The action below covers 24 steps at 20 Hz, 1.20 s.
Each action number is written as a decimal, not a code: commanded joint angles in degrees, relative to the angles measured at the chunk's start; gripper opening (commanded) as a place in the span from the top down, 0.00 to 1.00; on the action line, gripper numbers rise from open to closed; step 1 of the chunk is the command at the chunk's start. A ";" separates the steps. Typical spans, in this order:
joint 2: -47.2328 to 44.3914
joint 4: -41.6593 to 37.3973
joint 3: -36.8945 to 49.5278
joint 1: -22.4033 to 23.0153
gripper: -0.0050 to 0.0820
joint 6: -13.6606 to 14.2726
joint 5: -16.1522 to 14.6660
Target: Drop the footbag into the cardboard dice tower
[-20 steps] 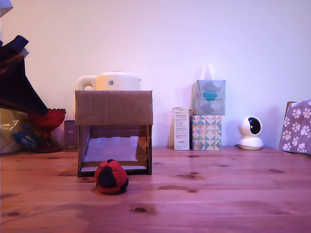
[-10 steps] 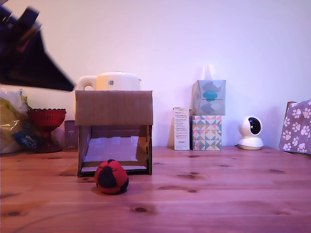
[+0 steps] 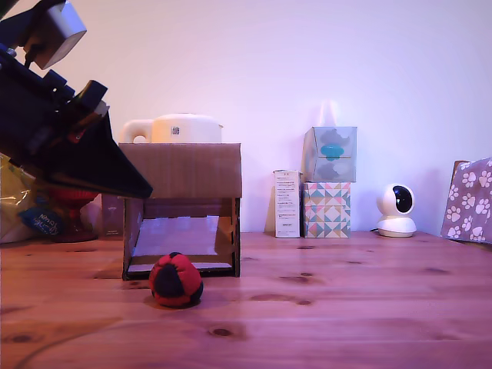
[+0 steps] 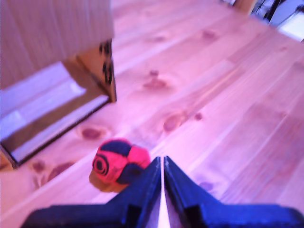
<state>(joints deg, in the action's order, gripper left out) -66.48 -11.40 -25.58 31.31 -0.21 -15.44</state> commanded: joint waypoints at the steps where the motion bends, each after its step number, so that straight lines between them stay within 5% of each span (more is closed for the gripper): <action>1: -1.40 -0.70 1.57 -0.07 0.96 0.31 -0.11; 4: -1.68 -0.68 1.57 -0.07 0.90 0.98 -0.07; 5: -1.75 -0.74 1.57 -0.07 0.74 1.84 0.28; 8: -2.73 -3.48 1.57 -0.07 0.05 2.84 3.30; 18: -21.46 -20.63 0.83 -0.17 0.05 6.73 4.37; 24: -32.50 -21.57 -4.52 -0.17 0.05 6.64 4.31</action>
<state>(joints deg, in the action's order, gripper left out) -98.39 -32.16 -29.26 31.29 6.22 -11.00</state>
